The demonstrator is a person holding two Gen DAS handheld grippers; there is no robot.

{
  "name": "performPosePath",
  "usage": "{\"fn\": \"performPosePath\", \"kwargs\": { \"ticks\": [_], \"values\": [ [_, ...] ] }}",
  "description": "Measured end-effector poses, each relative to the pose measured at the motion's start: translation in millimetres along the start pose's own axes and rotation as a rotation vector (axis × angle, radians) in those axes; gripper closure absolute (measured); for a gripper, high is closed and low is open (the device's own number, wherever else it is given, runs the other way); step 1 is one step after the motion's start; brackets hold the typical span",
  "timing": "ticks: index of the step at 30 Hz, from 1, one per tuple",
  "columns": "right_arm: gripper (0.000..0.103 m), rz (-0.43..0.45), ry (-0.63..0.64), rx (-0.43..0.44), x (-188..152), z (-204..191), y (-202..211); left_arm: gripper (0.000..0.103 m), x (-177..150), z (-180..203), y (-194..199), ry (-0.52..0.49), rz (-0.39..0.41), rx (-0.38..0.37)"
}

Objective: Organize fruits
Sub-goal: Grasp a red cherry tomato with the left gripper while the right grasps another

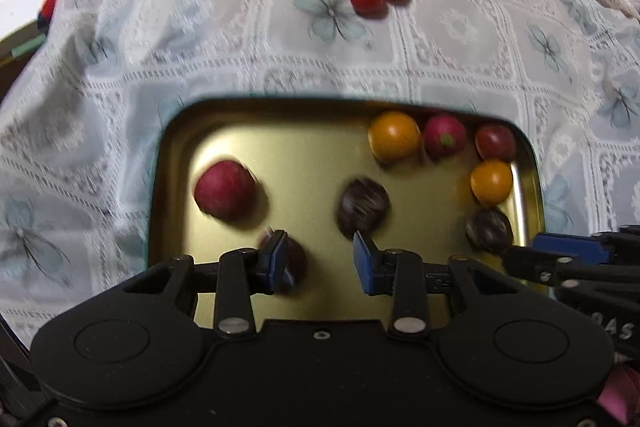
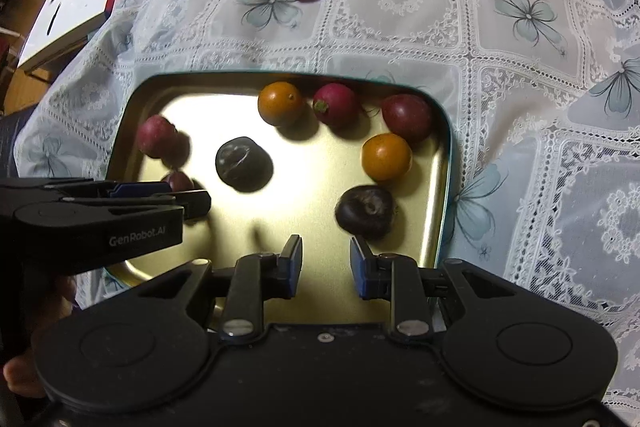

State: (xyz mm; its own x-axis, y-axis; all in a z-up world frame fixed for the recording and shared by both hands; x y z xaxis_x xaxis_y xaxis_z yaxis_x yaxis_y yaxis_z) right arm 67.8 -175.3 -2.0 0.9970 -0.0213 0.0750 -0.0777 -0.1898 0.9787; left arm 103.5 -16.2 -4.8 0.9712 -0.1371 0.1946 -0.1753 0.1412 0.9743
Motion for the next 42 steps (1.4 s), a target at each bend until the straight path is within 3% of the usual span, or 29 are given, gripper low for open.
{"fn": "performPosePath", "kwargs": {
  "ticks": [10, 22, 33, 42],
  "values": [
    [0.072, 0.111, -0.082, -0.03, 48, 12, 10, 0.059, 58, 6, 7, -0.024, 0.13, 0.047],
    [0.072, 0.155, -0.224, -0.04, 110, 43, -14, 0.059, 126, 36, -31, -0.104, 0.231, 0.028],
    [0.072, 0.113, -0.3, -0.028, 127, 72, -38, 0.058, 153, 48, -64, -0.13, 0.242, 0.034],
    [0.072, 0.095, -0.33, -0.031, 129, 80, -44, 0.058, 162, 44, -88, -0.105, 0.191, 0.003]
  ]
}}
Point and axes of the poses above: each gripper's, at about its wrist camera, not at the fingertips, and y roughly against the way its jaws point, z to its right, x to its top, the point moved 2 cm from there along -y, roughly the way its jaws point, and after that the axes turned 1 degree about -y, right-handed, at the moved point
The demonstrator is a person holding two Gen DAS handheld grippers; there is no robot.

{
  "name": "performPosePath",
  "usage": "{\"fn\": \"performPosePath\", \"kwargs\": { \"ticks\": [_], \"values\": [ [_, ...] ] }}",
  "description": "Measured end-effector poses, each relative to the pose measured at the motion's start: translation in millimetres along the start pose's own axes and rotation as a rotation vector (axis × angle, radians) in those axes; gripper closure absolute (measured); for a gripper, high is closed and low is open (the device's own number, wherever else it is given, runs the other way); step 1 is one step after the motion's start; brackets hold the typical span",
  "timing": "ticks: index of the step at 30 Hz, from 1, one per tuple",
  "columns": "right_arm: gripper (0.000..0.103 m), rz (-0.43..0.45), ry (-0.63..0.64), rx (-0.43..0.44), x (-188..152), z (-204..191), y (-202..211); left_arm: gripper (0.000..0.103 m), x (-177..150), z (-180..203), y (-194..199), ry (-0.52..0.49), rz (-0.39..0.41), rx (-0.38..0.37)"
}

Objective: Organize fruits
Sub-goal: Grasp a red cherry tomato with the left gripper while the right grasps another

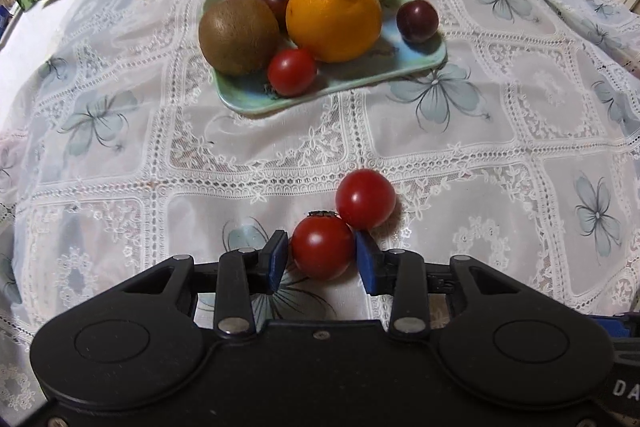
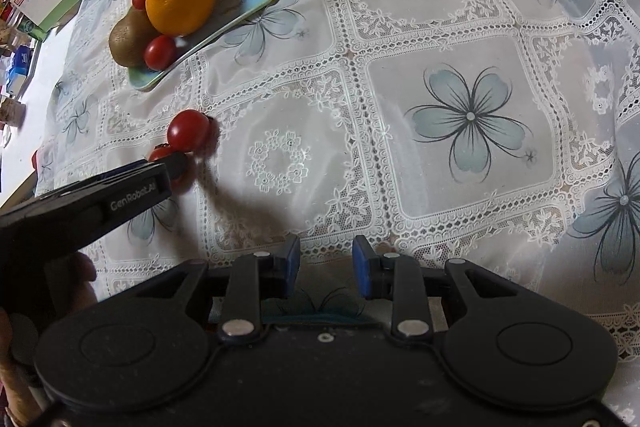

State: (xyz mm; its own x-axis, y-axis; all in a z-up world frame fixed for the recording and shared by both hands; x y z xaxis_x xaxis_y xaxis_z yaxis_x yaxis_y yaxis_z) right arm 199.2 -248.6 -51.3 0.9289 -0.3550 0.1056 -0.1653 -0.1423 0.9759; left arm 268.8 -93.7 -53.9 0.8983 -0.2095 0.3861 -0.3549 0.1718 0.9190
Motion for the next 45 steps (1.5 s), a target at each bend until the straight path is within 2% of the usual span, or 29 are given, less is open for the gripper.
{"fn": "performPosePath", "kwargs": {
  "ticks": [1, 5, 12, 16, 23, 29, 35, 39, 43, 45],
  "values": [
    [0.072, 0.0, 0.0, -0.001, 1, -1, -1, 0.062, 0, -2, -1, 0.014, 0.003, -0.011],
    [0.072, 0.003, 0.003, -0.003, 2, -6, -1, 0.063, 0, -13, 7, 0.073, -0.003, -0.042],
    [0.072, 0.025, 0.022, 0.006, 15, -32, 0, 0.063, -12, -37, 37, 0.086, 0.017, 0.041],
    [0.072, 0.04, 0.038, 0.022, 26, -55, -3, 0.062, -20, -55, 47, 0.102, 0.007, 0.061],
    [0.069, 0.03, 0.03, 0.061, 51, -95, -22, 0.062, -32, -74, 54, 0.118, 0.01, 0.065],
    [0.067, 0.013, 0.005, 0.067, 61, -111, -38, 0.062, -38, -82, 56, 0.128, 0.016, 0.058],
    [0.062, 0.031, 0.014, 0.011, 64, -124, -51, 0.062, -44, -87, 54, 0.141, 0.007, 0.051],
    [0.066, 0.059, 0.041, -0.036, 63, -127, -56, 0.062, -48, -86, 53, 0.144, 0.0, 0.053],
    [0.065, 0.044, 0.038, -0.039, 64, -127, -67, 0.062, -50, -84, 54, 0.144, 0.0, 0.054],
    [0.069, 0.061, 0.03, -0.036, 64, -128, -64, 0.062, -52, -83, 55, 0.143, 0.0, 0.056]
  ]
}}
Point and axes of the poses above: each gripper's, at about its wrist camera, not at the fingertips, and y roughly against the way its jaws point, z to its right, x to its top, the point moved 2 cm from there along -y, roughly the way its jaws point, and after that the axes turned 1 degree about -y, right-handed, at the moved point
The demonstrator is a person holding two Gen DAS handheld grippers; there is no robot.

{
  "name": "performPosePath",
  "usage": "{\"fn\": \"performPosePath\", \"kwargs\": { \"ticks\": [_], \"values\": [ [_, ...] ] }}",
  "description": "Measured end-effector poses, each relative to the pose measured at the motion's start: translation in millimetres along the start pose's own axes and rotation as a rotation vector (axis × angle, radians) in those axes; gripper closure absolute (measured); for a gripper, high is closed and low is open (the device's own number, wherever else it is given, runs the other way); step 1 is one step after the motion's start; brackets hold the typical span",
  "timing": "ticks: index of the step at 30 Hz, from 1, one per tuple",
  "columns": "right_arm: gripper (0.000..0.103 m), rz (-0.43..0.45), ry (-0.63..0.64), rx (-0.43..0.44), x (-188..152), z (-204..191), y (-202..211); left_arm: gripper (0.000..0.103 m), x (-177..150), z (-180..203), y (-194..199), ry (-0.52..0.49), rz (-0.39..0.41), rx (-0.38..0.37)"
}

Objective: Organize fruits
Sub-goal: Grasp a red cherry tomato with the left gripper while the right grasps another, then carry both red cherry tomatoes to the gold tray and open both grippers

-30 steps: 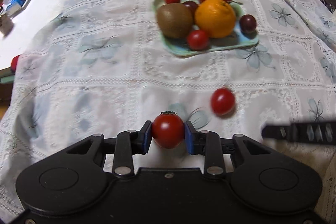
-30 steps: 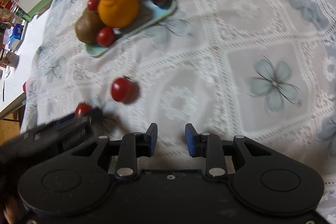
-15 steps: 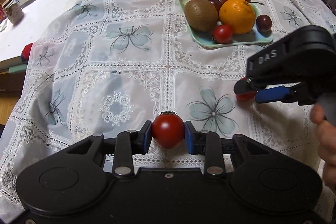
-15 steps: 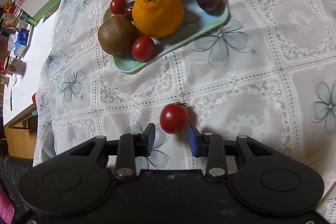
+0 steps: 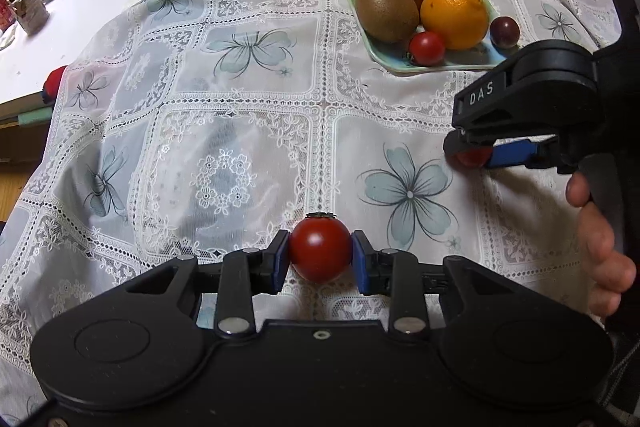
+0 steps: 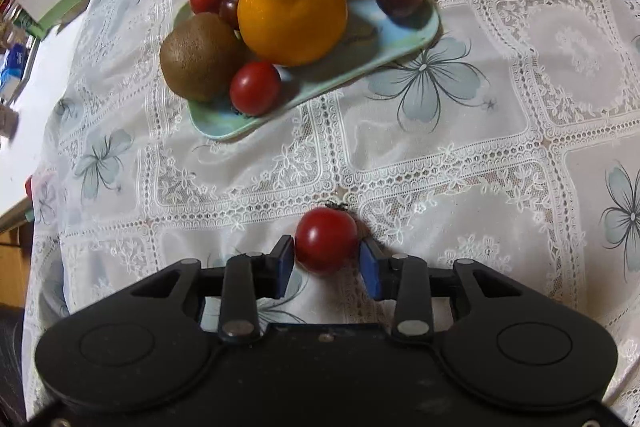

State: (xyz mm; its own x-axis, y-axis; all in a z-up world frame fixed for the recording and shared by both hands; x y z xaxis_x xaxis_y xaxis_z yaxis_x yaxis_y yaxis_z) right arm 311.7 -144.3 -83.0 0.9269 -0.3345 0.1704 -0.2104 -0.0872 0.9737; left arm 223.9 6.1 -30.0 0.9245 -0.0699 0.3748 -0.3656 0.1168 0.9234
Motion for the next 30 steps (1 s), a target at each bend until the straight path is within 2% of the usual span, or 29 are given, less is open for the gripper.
{"fn": "performPosePath", "kwargs": {
  "ticks": [3, 7, 13, 20, 24, 30],
  "values": [
    [0.07, 0.033, 0.029, 0.01, -1, 1, 5, 0.062, -4, 1, 3, 0.001, 0.001, 0.002],
    [0.07, 0.034, 0.026, 0.034, -6, 8, 13, 0.062, -10, 3, 11, -0.001, 0.003, 0.006],
    [0.07, 0.054, 0.054, 0.07, -23, 19, 43, 0.062, -24, 7, 30, -0.004, 0.019, -0.009],
    [0.07, 0.089, 0.114, 0.137, -63, 35, 90, 0.062, -45, 18, 55, -0.019, 0.039, -0.031],
    [0.07, 0.113, 0.145, 0.167, -88, 46, 113, 0.062, -60, 25, 69, -0.033, 0.065, -0.021],
    [0.07, 0.15, 0.197, 0.177, -124, 59, 139, 0.062, -85, 32, 86, -0.043, 0.086, -0.017]
  ]
}}
Point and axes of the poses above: each gripper's, at about its wrist camera, not at the fingertips, and y roughly against the way its jaws point, z to its right, x to its top, the point moved 2 cm from there along -y, roughly the way its jaws point, and after that the axes turned 1 degree about -y, right-handed, at the moved point
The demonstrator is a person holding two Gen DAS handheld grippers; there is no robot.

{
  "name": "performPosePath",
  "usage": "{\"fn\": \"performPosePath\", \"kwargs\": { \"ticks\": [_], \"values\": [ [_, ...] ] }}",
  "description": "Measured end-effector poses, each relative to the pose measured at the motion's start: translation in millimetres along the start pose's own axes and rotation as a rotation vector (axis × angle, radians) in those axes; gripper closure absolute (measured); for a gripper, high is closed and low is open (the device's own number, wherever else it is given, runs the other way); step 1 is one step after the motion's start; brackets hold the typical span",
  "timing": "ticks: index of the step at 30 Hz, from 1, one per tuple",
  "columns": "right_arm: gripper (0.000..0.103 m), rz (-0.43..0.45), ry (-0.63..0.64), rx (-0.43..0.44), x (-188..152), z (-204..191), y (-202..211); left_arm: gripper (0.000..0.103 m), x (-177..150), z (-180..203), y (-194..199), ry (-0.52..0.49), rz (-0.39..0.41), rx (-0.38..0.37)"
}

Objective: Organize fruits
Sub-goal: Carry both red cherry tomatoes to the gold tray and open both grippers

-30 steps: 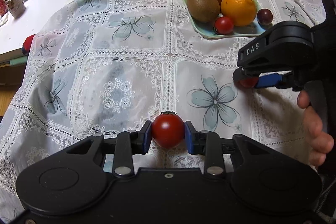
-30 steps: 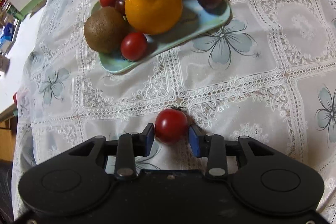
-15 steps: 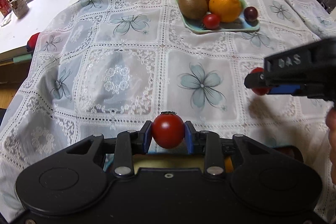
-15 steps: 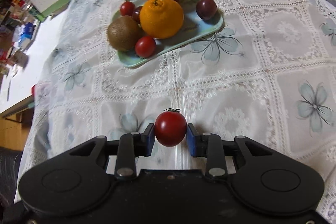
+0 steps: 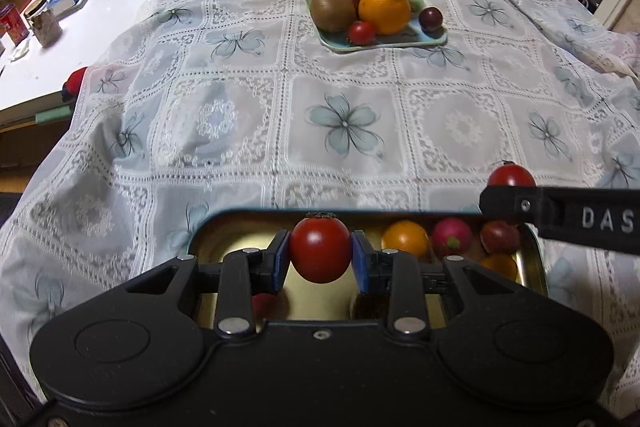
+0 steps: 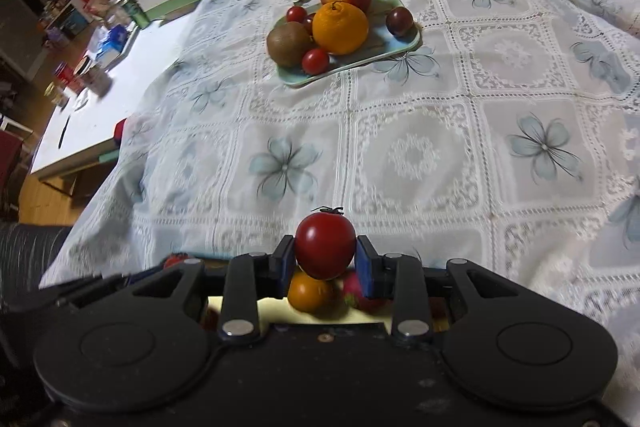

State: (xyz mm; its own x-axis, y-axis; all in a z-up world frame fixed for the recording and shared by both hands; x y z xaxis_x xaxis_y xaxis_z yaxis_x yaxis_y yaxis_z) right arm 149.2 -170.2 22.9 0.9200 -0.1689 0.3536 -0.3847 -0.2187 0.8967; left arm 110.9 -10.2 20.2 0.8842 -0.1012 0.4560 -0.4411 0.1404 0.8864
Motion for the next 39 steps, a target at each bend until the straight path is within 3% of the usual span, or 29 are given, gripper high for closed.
{"fn": "performPosePath", "kwargs": {
  "ticks": [13, 22, 28, 39],
  "values": [
    [0.07, -0.028, 0.131, -0.005, -70, 1, 42, 0.062, -67, -12, 17, 0.027, -0.03, 0.016],
    [0.07, -0.11, 0.188, -0.04, -115, -2, 32, 0.062, -95, -27, 12, 0.08, -0.055, 0.064],
    [0.07, -0.179, 0.198, -0.101, -125, -1, 11, 0.062, -102, -27, 2, 0.087, -0.092, 0.062],
    [0.068, -0.149, 0.199, -0.113, -126, 0, 8, 0.061, -103, -25, 8, 0.071, -0.064, 0.087]
  ]
}}
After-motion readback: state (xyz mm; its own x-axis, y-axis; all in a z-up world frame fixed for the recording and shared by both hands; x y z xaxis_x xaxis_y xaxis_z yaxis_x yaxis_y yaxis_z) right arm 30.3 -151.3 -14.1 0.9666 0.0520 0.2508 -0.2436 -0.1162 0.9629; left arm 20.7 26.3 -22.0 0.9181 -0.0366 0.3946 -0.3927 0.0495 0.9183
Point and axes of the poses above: each gripper's, at about its wrist camera, not at the fingertips, and y roughly against the way its jaws point, z to its right, x to its top, the point moved 2 cm from there along -y, roughly the way its jaws point, and after that the axes turned 1 degree about -y, right-handed, at the moved point
